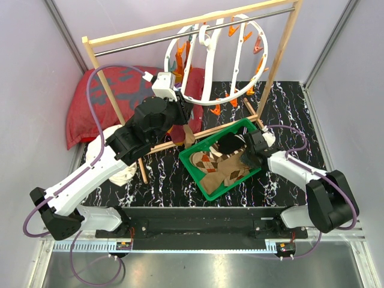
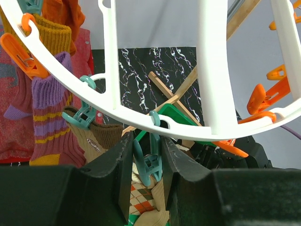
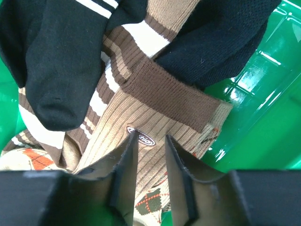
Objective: Clip the socks to the hanger
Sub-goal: Pick up the sock from the bin.
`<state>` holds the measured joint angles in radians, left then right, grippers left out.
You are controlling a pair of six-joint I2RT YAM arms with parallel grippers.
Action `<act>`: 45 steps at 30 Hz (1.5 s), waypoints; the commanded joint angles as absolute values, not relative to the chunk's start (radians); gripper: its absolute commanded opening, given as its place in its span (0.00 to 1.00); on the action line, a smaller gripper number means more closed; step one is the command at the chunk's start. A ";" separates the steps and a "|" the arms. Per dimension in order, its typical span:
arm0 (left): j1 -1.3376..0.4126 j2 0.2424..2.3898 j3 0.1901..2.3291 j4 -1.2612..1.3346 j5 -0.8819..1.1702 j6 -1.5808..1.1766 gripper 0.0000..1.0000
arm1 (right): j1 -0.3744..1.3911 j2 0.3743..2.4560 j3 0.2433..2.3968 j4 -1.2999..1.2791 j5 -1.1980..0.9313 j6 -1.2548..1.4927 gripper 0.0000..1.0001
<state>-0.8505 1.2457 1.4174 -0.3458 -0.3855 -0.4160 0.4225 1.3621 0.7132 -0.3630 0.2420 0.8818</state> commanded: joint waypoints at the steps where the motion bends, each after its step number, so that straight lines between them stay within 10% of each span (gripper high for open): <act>1: -0.853 1.226 1.450 -0.296 -0.385 -0.419 0.00 | 0.416 1.390 0.732 -0.325 0.241 0.900 0.42; 8: -0.854 1.226 1.443 -0.296 -0.385 -0.422 0.00 | 0.416 1.462 0.759 -0.304 0.261 0.905 0.46; 19: -0.854 1.224 1.447 -0.293 -0.387 -0.414 0.00 | 0.414 1.313 0.759 -0.324 0.244 0.734 0.00; 45: -0.854 1.221 1.516 -0.301 -0.348 -0.416 0.00 | 0.793 0.854 0.894 -0.278 0.015 -0.233 0.00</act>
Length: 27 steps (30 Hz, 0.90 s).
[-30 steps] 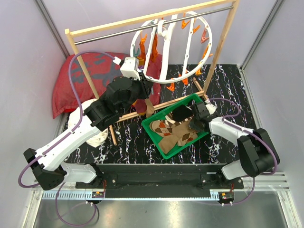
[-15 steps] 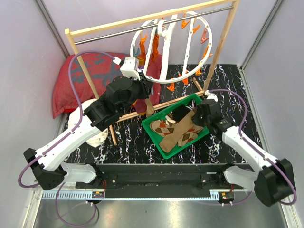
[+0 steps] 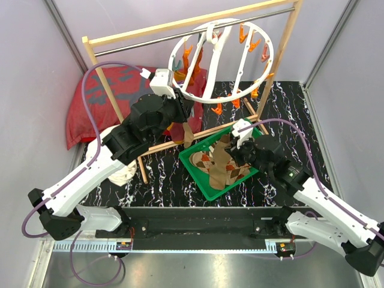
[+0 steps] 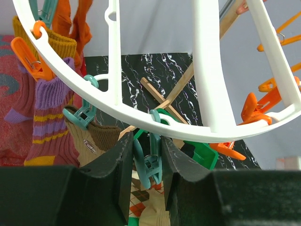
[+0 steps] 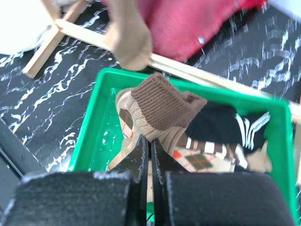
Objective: Clip the socks to the hanger
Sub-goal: Pick up the sock from the bin, then clamp the sock onto the hanger.
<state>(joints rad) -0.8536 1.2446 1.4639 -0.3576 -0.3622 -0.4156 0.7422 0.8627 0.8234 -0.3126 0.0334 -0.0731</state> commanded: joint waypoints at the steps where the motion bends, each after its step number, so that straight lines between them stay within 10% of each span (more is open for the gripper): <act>1: -0.854 1.220 1.516 -0.302 -0.347 -0.417 0.00 | 0.805 0.861 0.900 -0.278 0.014 -0.244 0.00; 27: -0.854 1.203 1.467 -0.285 -0.247 -0.480 0.00 | 0.919 1.091 1.126 -0.169 -0.020 -0.518 0.00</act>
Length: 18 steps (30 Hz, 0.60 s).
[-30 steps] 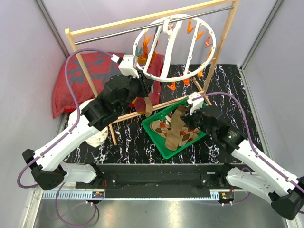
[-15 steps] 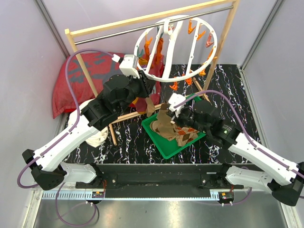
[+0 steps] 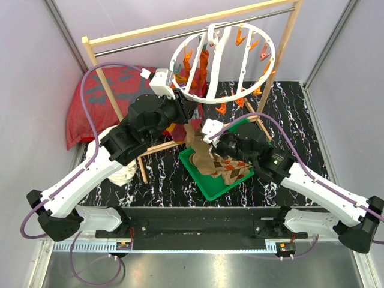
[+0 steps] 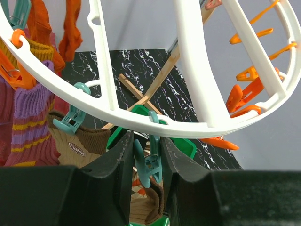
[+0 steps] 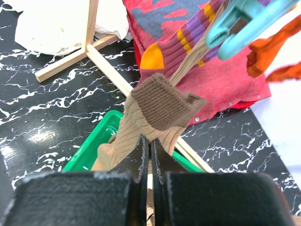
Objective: Clip the socks to the hanger
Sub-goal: Clamp the sock onto the hanger.
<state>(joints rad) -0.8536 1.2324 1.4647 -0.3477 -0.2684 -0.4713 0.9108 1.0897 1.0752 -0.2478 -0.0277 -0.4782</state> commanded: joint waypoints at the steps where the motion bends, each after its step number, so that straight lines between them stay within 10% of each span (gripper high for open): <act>1: -0.854 1.203 1.465 -0.285 -0.245 -0.482 0.00 | 0.919 1.091 1.127 -0.164 -0.018 -0.523 0.00; 18: -0.854 1.200 1.447 -0.291 -0.224 -0.482 0.00 | 0.919 1.109 1.144 -0.115 0.020 -0.561 0.00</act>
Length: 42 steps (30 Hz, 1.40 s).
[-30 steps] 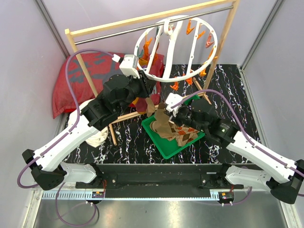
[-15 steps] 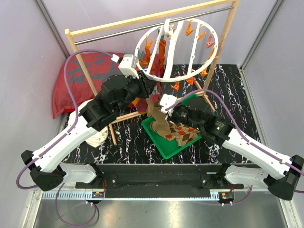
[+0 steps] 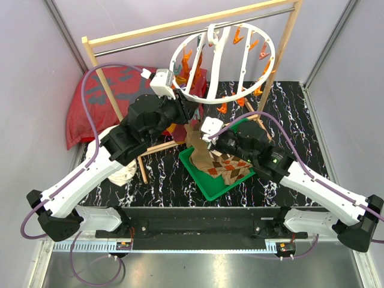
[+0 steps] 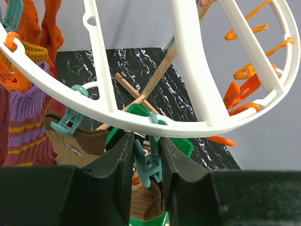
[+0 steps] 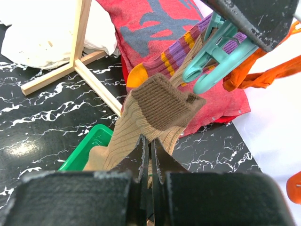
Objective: Clip the socks to the hanger
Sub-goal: Clamp the sock onto the hanger.
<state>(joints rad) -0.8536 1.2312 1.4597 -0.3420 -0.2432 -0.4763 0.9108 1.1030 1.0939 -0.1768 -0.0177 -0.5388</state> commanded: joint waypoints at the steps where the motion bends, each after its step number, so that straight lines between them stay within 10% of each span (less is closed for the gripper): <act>1: -0.854 1.200 1.445 -0.290 -0.222 -0.482 0.00 | 0.917 1.111 1.146 -0.112 0.023 -0.563 0.00; 42: -0.854 1.187 1.424 -0.322 -0.250 -0.445 0.00 | 0.853 1.100 1.160 -0.009 0.003 -0.500 0.00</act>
<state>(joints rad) -0.8532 1.2221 1.4292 -0.3328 -0.2390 -0.4679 0.8665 1.1328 1.1202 -0.0723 0.0158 -0.5339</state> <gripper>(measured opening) 0.285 0.011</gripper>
